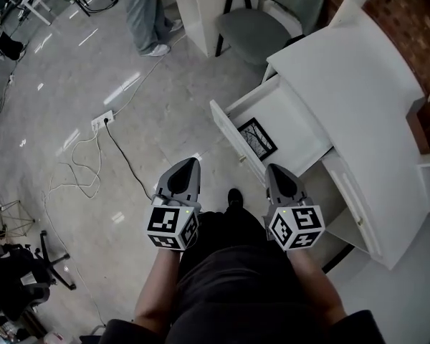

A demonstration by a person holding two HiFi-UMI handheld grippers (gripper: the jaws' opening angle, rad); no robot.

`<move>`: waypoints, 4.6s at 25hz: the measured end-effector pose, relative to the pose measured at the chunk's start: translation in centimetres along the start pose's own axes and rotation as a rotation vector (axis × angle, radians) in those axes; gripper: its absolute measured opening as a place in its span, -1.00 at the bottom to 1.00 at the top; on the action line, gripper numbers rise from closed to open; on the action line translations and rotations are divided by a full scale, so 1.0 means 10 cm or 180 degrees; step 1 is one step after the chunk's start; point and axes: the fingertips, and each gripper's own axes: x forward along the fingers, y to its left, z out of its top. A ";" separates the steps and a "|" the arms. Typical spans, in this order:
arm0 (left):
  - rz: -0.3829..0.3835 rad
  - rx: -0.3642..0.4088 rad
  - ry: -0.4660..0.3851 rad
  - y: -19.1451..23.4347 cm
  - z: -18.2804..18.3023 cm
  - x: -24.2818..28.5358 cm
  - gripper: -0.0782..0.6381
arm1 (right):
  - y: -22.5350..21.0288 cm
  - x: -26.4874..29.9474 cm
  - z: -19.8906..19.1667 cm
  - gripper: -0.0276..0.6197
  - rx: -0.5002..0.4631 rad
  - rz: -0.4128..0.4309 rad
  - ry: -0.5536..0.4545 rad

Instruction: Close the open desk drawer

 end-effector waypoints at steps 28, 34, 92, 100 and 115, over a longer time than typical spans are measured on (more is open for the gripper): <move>-0.2032 0.0935 0.1127 0.21 -0.24 1.48 -0.76 | 0.04 -0.09 -0.66 -0.90 0.1470 -0.2408 -0.0279; -0.2134 0.1017 0.1336 0.19 -0.42 1.61 -0.76 | -0.04 -0.24 -0.97 -0.90 0.1828 -0.2807 -0.0215; -0.1883 0.1037 0.1728 -0.67 -0.33 3.27 -0.76 | -2.06 0.07 -0.69 -0.90 0.2068 -0.2787 -0.0035; -0.1879 0.1030 0.1684 -0.81 -0.25 3.51 -0.76 | -2.31 0.12 -0.57 -0.90 0.1999 -0.2782 -0.0024; -0.1759 0.0998 0.1587 -1.00 -0.19 3.79 -0.76 | -2.63 0.16 -0.46 -0.90 0.1884 -0.2716 -0.0047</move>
